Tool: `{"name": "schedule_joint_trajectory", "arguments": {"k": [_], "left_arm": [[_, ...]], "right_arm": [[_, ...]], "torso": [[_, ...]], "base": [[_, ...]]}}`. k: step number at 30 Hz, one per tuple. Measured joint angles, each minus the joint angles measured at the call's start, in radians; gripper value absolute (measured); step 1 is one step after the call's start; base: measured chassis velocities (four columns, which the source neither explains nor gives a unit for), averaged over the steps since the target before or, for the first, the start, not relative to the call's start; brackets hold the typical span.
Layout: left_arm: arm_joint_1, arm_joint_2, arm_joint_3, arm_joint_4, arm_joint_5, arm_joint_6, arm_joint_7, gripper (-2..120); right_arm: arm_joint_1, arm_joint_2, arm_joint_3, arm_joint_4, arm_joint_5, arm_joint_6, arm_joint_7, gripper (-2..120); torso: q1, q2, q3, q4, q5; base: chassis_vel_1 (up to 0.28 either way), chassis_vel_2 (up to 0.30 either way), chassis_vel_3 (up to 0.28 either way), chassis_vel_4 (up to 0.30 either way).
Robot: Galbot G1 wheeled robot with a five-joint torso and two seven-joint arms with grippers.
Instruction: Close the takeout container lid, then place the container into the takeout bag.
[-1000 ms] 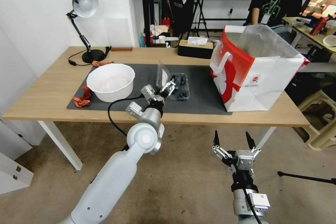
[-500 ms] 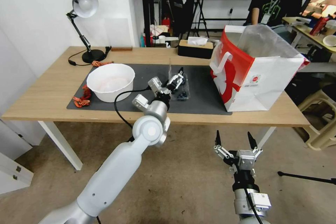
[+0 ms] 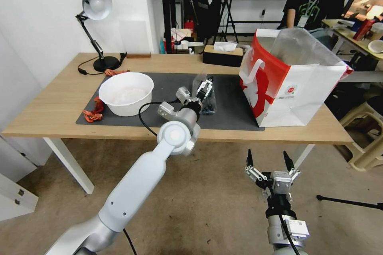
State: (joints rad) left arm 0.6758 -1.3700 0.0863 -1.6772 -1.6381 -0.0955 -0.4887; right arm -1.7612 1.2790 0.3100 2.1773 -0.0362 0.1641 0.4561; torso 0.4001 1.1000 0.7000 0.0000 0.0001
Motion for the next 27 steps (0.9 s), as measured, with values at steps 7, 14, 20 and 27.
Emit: {"name": "schedule_joint_trajectory", "arguments": {"k": [7,14,20,27], "left_arm": [[-0.001,-0.008,-0.003,0.021,-0.027,0.017,-0.036,86],[0.002,0.0,0.028,0.037,0.042,0.038,-0.056,60],[0.005,0.011,0.054,0.041,0.112,0.062,-0.08,36],[0.006,0.019,0.064,0.041,0.137,0.065,-0.082,15]], "right_arm": [[0.003,-0.001,-0.006,-0.005,-0.001,-0.001,0.0,100],[0.006,-0.004,-0.011,-0.004,0.0,-0.002,0.0,100],[0.024,-0.014,-0.007,0.01,0.028,-0.02,0.0,100],[0.094,-0.048,0.014,0.041,0.142,-0.088,0.0,100]], "torso": [[0.0,0.0,0.0,0.0,-0.0001],[0.0,0.0,0.0,0.0,-0.0001],[0.0,0.0,0.0,0.0,0.0],[0.0,0.0,0.0,-0.0001,0.0001]], "base": [[0.0,0.0,0.0,0.0],[0.0,0.0,0.0,0.0],[0.0,0.0,0.0,0.0],[0.0,0.0,0.0,0.0]]}}
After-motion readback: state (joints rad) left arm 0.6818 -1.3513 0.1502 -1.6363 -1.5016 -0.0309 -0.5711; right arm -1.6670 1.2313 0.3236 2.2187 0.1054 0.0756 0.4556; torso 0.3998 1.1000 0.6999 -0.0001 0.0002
